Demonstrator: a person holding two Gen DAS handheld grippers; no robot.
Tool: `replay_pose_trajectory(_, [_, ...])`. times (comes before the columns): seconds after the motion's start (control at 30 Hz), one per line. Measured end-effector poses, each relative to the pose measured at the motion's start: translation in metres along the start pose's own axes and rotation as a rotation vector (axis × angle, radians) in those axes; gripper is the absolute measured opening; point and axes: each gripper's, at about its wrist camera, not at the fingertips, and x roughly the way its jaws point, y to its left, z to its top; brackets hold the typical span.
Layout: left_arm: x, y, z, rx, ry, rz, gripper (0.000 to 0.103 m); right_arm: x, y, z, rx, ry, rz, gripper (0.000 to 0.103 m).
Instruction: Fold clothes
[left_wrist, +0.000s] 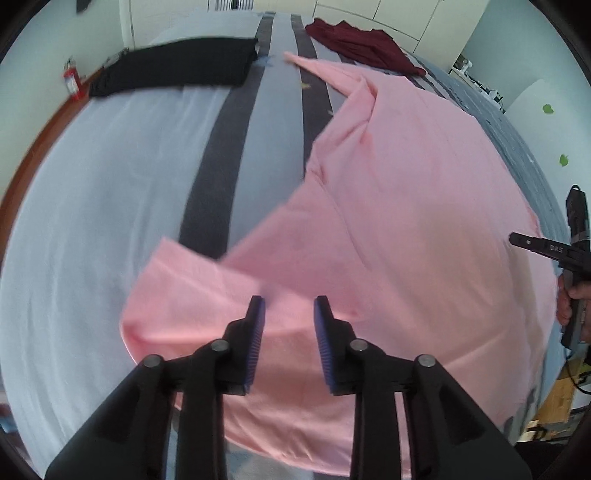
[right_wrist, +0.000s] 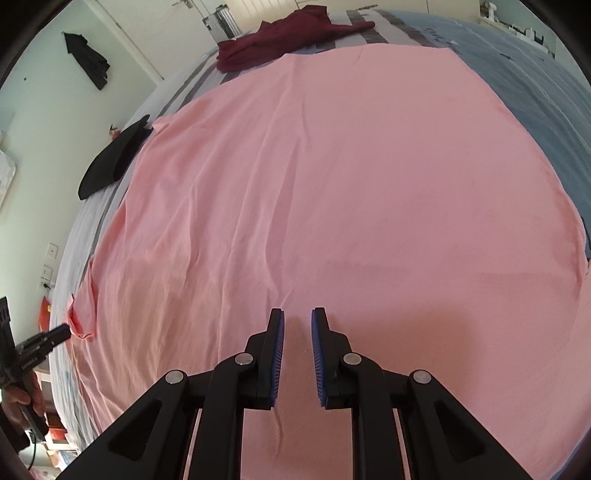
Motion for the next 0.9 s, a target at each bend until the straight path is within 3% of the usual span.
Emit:
replay_pose_trajectory(0.1, [0.005, -0.009, 0.007, 0.043, 0.008, -0.036, 0.030, -0.001, -0.002, -0.001, 0.001, -0.001, 0.000, 0.015])
replay_pose_trajectory(0.3, [0.004, -0.051, -0.005, 0.236, 0.060, -0.120, 0.030, -0.002, -0.007, 0.000, 0.011, -0.003, 0.006, 0.015])
replay_pose_trajectory(0.4, [0.013, -0.060, -0.016, 0.296, 0.082, -0.067, 0.030, 0.000, -0.006, 0.000, 0.013, 0.001, 0.011, 0.015])
replay_pose_trajectory(0.53, [0.017, -0.053, -0.023, 0.318, 0.051, 0.012, 0.030, 0.001, -0.006, -0.001, 0.018, 0.003, 0.017, 0.015])
replay_pose_trajectory(0.57, [0.018, -0.052, -0.023, 0.326, 0.050, 0.016, 0.027, 0.002, -0.007, -0.002, 0.018, 0.004, 0.017, 0.015])
replay_pose_trajectory(0.6, [0.017, -0.052, -0.022, 0.338, 0.046, 0.026, 0.011, 0.002, -0.008, -0.002, 0.019, 0.005, 0.019, 0.015])
replay_pose_trajectory(0.63, [0.013, -0.048, -0.020, 0.336, 0.034, 0.035, 0.002, 0.002, -0.009, -0.002, 0.021, 0.007, 0.020, 0.015])
replay_pose_trajectory(0.77, [-0.008, -0.012, 0.005, 0.216, -0.044, 0.052, 0.002, 0.002, -0.011, -0.001, 0.027, 0.009, 0.015, 0.015])
replay_pose_trajectory(0.9, [-0.010, 0.044, 0.048, 0.091, -0.092, 0.163, 0.002, 0.004, -0.009, 0.000, 0.027, 0.012, 0.009, 0.015])
